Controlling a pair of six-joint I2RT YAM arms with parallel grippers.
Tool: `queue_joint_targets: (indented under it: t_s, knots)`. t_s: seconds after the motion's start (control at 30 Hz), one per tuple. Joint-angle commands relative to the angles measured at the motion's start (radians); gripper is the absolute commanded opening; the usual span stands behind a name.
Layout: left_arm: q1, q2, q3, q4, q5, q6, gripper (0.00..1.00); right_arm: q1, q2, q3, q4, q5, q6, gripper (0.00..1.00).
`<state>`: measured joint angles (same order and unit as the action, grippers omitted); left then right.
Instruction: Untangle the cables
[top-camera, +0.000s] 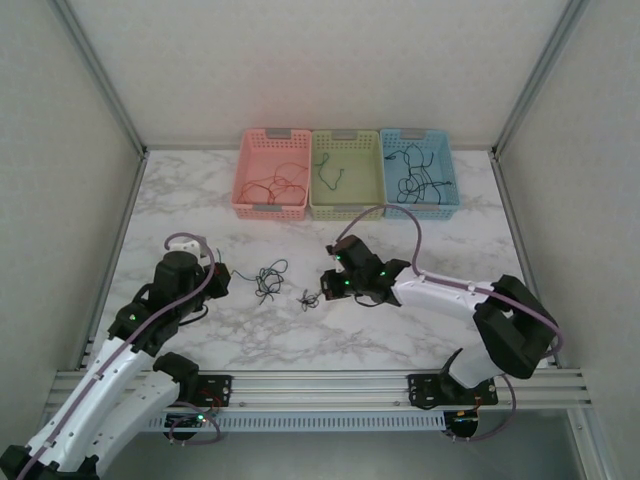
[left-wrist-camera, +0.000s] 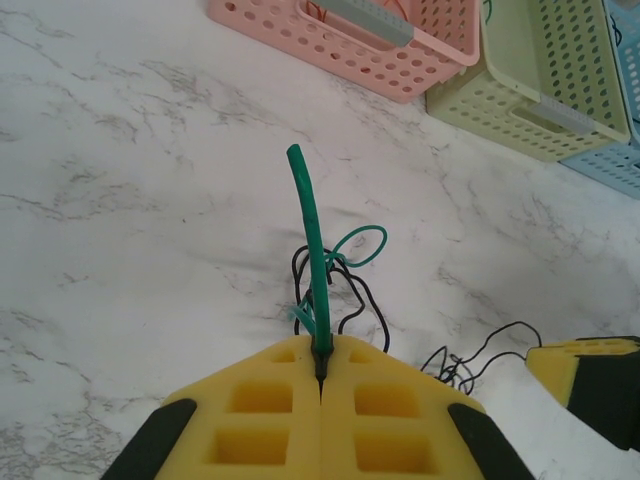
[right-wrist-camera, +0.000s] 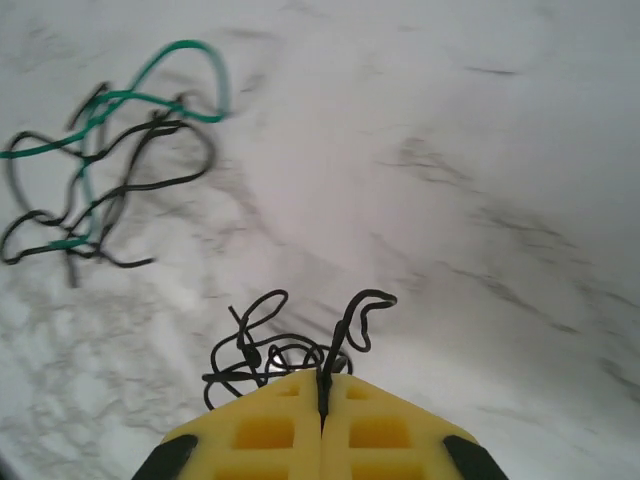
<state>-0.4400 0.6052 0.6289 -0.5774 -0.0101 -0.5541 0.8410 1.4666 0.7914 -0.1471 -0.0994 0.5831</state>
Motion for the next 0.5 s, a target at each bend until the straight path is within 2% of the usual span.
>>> queue_joint_targets:
  t_s: [0.0, 0.23, 0.4, 0.47]
  knots:
    - [0.011, -0.013, -0.009, 0.002, -0.02, -0.012, 0.0, -0.046, -0.046, -0.034, -0.034, 0.051, -0.002, 0.0]
    - [0.01, -0.015, -0.011, 0.003, -0.018, -0.012, 0.0, -0.089, -0.058, -0.068, -0.045, 0.067, 0.024, 0.0]
    - [0.011, -0.013, -0.011, 0.006, -0.011, -0.013, 0.0, -0.089, -0.063, -0.068, -0.016, 0.019, 0.028, 0.0]
    - [0.011, -0.01, -0.011, 0.008, -0.006, -0.014, 0.0, -0.089, -0.095, -0.075, 0.031, -0.044, 0.026, 0.0]
